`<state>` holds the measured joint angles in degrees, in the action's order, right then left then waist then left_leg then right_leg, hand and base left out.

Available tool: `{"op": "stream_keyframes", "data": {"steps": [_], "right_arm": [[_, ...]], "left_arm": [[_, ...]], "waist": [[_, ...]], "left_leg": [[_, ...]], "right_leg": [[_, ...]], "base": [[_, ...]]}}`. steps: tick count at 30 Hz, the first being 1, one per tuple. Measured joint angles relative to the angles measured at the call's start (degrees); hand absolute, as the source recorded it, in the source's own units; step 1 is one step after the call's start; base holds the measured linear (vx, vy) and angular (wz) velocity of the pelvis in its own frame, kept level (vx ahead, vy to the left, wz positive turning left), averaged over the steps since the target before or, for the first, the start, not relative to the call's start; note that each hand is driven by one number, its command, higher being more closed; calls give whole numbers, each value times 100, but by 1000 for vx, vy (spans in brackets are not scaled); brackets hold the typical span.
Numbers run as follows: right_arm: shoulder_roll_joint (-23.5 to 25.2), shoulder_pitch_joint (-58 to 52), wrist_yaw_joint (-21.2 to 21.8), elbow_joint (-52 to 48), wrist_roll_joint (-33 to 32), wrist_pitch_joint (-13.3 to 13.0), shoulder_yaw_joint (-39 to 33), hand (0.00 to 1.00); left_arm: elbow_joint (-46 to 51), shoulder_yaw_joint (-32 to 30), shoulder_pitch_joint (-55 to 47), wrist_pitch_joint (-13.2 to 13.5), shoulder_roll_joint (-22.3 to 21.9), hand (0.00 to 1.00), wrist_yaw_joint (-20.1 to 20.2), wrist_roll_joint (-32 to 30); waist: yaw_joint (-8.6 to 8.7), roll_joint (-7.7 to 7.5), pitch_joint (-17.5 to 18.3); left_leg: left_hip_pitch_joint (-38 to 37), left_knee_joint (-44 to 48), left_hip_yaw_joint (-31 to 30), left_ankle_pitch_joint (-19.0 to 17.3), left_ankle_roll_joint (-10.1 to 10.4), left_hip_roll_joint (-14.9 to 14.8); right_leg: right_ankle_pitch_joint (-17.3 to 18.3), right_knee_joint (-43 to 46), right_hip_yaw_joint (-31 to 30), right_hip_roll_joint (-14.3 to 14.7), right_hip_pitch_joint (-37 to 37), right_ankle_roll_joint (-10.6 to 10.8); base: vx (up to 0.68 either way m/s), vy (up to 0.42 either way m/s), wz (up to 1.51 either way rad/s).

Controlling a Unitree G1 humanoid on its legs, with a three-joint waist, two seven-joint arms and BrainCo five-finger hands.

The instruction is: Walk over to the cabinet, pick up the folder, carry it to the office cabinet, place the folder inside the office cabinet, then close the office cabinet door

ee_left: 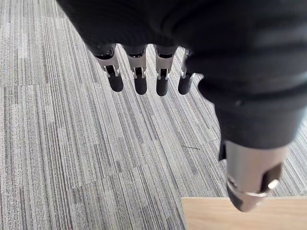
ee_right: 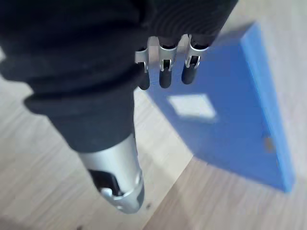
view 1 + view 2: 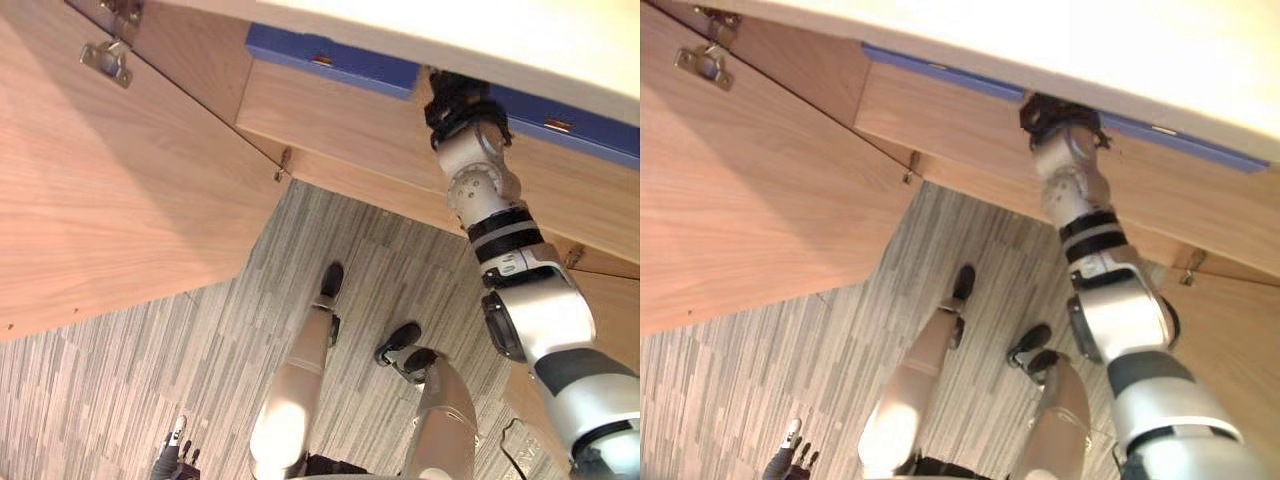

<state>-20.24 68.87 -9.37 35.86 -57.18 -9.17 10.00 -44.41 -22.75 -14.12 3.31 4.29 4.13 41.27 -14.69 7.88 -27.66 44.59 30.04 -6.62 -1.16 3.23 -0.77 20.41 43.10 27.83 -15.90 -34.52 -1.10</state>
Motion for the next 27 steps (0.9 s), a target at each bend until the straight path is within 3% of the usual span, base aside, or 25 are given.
{"op": "stream_keyframes", "data": {"steps": [4, 8, 13, 18, 20, 23, 27], "right_arm": [[475, -335, -1, -1044, 235, -411, -829, 0], [762, -890, -237, -1486, 722, -644, -1384, 0], [1069, -1791, -358, -1565, 1551, -640, -1535, 0], [1501, -2701, -234, -1540, 2089, -425, -1309, 0], [1603, -3199, -108, -1311, 2283, -355, -1050, 0], [1884, -4342, 266, -484, 2484, -10, -992, 0], [2239, -5854, 648, 831, 2720, 420, -1127, 0]], "left_arm": [[-32, 0, -5, 0, 39, 0, 0, -3], [-138, 0, -2, 5, 49, 0, 0, -30], [-187, -5, 0, 36, 57, 0, 49, -227], [-239, -73, 8, 71, -2, 0, 170, -364], [-319, -266, 46, 74, -107, 0, 186, -376], [-589, -392, 273, 87, -221, 0, 170, -457], [-990, -391, 563, 91, -469, 0, 124, -672]], "waist": [[55, -132, 32], [173, -220, 54], [306, -285, 78], [453, -308, 82], [517, -385, 124], [678, -629, 312], [796, -965, 1005]], "left_leg": [[-242, -193, 37, 38, 2, -48], [-438, -301, 85, 48, -13, -50], [-884, -466, 273, 55, -35, -51], [-1396, -391, 620, -89, -130, -160], [-1609, -325, 776, -202, -156, -244], [-2135, -552, 876, -233, -165, -267], [-2677, -944, 1067, -222, -172, -380]], "right_leg": [[-82, -208, -11, 71, 210, 22], [-166, -387, -26, 95, 402, 66], [-243, -554, -167, 93, 739, 125], [-330, -626, -478, 151, 1101, 173], [-391, -727, -609, 219, 1284, 197], [-518, -1097, -621, 291, 1827, 283], [-837, -1884, -576, 479, 2435, 396]], "base": [[34, 2, -7], [38, 46, -6], [21, 35, -14], [-19, 24, -35], [-27, 63, -50], [29, 59, -16], [97, 46, -23]]}}
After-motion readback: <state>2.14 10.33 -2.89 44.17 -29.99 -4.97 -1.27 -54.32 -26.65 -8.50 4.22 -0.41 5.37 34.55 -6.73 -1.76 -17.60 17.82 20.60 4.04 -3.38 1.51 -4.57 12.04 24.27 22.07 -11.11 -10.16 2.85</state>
